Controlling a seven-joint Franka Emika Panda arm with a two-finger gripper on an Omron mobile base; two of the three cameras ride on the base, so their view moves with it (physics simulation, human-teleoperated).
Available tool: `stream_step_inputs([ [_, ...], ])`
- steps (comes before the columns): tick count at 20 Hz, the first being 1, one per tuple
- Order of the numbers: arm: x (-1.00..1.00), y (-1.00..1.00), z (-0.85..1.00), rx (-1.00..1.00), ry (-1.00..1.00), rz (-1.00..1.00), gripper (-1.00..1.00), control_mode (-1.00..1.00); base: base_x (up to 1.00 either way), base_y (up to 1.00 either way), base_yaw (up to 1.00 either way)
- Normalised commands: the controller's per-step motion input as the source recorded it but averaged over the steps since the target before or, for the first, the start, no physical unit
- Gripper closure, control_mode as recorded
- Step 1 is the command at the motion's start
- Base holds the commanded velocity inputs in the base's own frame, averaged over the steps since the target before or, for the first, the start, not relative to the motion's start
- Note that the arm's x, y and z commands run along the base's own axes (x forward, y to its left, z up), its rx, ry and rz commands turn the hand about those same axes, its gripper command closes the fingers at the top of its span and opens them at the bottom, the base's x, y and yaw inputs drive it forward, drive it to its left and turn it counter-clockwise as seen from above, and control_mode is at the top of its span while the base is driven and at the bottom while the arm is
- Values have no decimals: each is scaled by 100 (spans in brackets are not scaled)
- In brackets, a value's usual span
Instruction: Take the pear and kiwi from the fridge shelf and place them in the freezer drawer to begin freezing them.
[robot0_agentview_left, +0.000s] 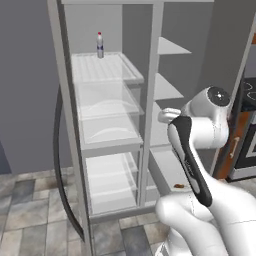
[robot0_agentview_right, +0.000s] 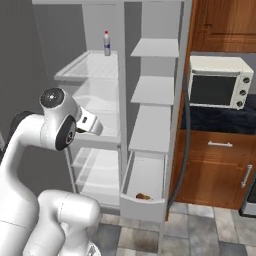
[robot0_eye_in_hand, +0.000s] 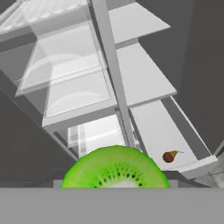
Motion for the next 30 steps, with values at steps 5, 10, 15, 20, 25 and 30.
stream_step_inputs([
  [5,0,0,0,0,0,0,100,100,0,-24,-18],
  [10,6,-11,-11,1,7,-5,100,-100,3,-15,-10],
  [15,30,-35,-55,3,24,-11,100,-100,0,0,0],
  [20,36,-37,-70,1,26,-11,100,-100,0,0,0],
  [25,41,-22,-68,0,26,-9,100,-100,0,0,0],
  [30,31,-10,-55,0,22,-8,100,-100,0,0,0],
])
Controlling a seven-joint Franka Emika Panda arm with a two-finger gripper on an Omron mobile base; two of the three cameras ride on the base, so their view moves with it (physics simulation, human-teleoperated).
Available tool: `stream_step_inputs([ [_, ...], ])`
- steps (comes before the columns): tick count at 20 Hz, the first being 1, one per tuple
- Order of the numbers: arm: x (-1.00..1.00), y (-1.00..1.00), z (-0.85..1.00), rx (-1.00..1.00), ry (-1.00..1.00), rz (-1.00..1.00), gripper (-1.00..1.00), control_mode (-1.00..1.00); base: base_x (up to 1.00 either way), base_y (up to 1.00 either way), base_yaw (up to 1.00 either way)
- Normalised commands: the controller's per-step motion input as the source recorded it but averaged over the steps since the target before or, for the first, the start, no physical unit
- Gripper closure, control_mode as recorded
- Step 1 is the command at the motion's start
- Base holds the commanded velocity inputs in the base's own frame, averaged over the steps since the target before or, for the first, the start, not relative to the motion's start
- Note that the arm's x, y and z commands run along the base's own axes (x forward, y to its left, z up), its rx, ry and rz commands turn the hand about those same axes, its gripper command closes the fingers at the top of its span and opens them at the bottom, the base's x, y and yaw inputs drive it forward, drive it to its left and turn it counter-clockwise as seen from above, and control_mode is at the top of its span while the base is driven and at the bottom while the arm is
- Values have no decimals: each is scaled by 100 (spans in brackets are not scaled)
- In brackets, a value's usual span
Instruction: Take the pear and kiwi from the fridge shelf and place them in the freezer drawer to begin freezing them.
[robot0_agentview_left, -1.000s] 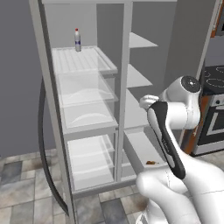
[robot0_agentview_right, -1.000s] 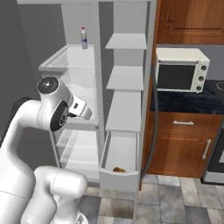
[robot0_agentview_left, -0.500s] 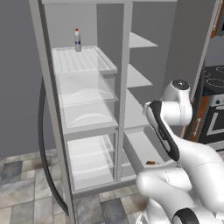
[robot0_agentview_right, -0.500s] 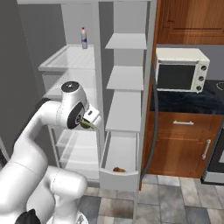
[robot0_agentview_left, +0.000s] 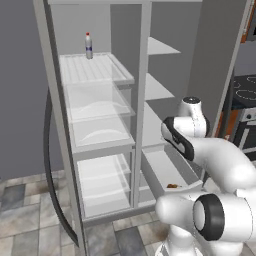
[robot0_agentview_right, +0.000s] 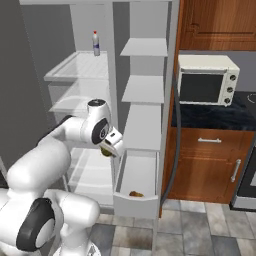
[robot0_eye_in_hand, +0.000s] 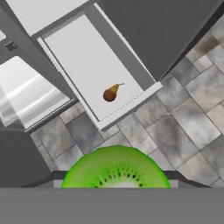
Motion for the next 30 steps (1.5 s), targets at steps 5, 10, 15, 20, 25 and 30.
stream_step_inputs([
  [5,15,-9,-32,0,16,-7,100,-100,0,0,0],
  [10,10,-9,-31,0,14,-7,100,-100,0,0,0],
  [15,9,-9,-40,0,10,-7,100,-100,0,0,0],
  [20,0,-1,-62,0,0,-4,100,-100,0,0,0],
  [25,0,-1,-60,0,0,-3,100,-100,0,0,0],
  [30,1,-14,-29,3,3,-1,100,-100,0,0,0],
])
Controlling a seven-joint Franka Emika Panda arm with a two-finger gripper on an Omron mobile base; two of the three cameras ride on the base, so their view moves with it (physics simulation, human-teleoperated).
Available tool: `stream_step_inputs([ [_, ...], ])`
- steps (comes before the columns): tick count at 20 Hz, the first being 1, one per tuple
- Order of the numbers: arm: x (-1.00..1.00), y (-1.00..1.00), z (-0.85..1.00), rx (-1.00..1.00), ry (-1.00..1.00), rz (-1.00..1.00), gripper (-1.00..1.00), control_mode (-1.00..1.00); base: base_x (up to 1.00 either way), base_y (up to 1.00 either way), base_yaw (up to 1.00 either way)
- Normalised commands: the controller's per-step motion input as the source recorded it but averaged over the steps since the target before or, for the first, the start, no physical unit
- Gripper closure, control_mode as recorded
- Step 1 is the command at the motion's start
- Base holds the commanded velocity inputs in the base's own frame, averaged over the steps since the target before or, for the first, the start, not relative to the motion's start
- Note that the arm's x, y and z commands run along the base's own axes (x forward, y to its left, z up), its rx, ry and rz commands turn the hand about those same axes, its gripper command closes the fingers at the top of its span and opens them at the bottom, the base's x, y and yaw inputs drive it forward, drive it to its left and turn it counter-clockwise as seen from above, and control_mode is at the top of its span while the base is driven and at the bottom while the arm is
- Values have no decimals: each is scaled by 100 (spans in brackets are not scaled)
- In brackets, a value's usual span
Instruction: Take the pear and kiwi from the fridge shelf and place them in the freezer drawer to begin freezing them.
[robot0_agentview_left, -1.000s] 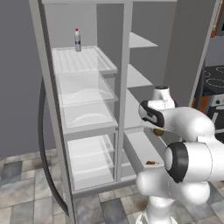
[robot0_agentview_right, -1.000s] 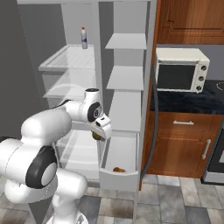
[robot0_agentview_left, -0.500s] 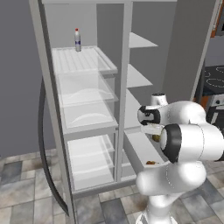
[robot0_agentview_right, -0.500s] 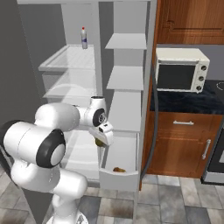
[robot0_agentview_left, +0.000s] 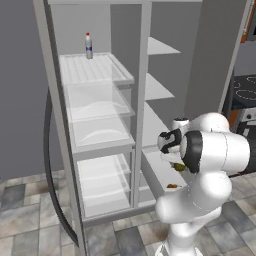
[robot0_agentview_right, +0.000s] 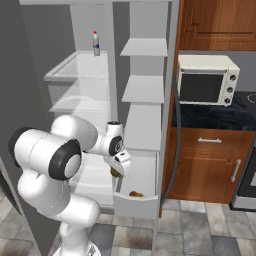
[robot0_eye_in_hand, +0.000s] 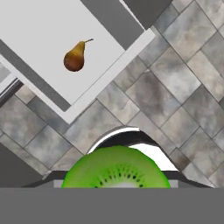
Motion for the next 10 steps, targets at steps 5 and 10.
stream_step_inputs([
  [5,6,-31,-28,7,8,0,100,-100,0,0,0],
  [10,11,-15,-42,4,6,0,100,-100,0,0,0],
])
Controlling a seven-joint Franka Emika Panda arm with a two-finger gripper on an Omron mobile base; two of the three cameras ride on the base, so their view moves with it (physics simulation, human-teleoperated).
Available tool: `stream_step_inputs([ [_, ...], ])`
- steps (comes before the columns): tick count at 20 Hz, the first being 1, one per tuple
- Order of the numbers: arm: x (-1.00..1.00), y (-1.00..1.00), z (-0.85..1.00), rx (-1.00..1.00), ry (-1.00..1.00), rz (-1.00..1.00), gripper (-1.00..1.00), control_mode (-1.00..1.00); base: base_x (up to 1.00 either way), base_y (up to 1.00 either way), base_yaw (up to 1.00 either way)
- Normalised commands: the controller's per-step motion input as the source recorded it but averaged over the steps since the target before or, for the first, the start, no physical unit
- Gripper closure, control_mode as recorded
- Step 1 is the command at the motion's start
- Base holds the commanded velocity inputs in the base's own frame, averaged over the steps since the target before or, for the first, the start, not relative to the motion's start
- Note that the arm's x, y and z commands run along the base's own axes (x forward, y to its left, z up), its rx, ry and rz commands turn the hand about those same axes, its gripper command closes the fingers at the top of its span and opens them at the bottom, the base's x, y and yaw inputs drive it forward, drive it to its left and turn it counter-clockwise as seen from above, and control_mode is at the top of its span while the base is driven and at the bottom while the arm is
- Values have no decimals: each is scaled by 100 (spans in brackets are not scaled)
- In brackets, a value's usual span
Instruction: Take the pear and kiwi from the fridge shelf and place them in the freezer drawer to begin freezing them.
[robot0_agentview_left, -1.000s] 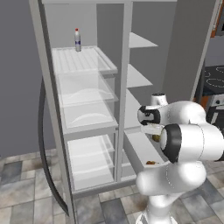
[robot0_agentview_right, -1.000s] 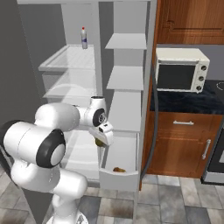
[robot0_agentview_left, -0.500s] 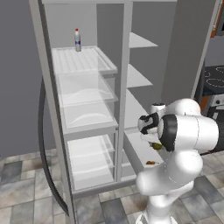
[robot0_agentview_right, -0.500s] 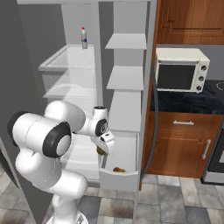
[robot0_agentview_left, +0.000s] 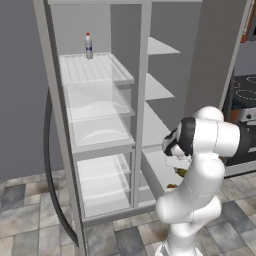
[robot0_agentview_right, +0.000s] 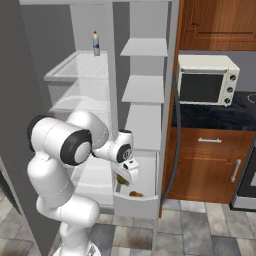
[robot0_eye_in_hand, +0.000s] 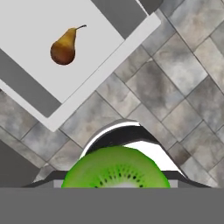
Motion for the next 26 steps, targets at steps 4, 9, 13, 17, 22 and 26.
stream_step_inputs([
  [4,19,-2,-31,2,5,0,100,-100,0,0,0],
  [9,22,0,-34,0,5,0,100,-100,0,0,0],
  [13,18,-1,-25,0,1,0,100,-100,0,0,0],
  [17,19,-3,-15,0,0,0,100,-100,0,0,0],
  [22,27,-1,-35,0,-1,0,100,-100,0,0,0],
  [26,28,0,-41,0,0,0,100,-100,0,0,0],
])
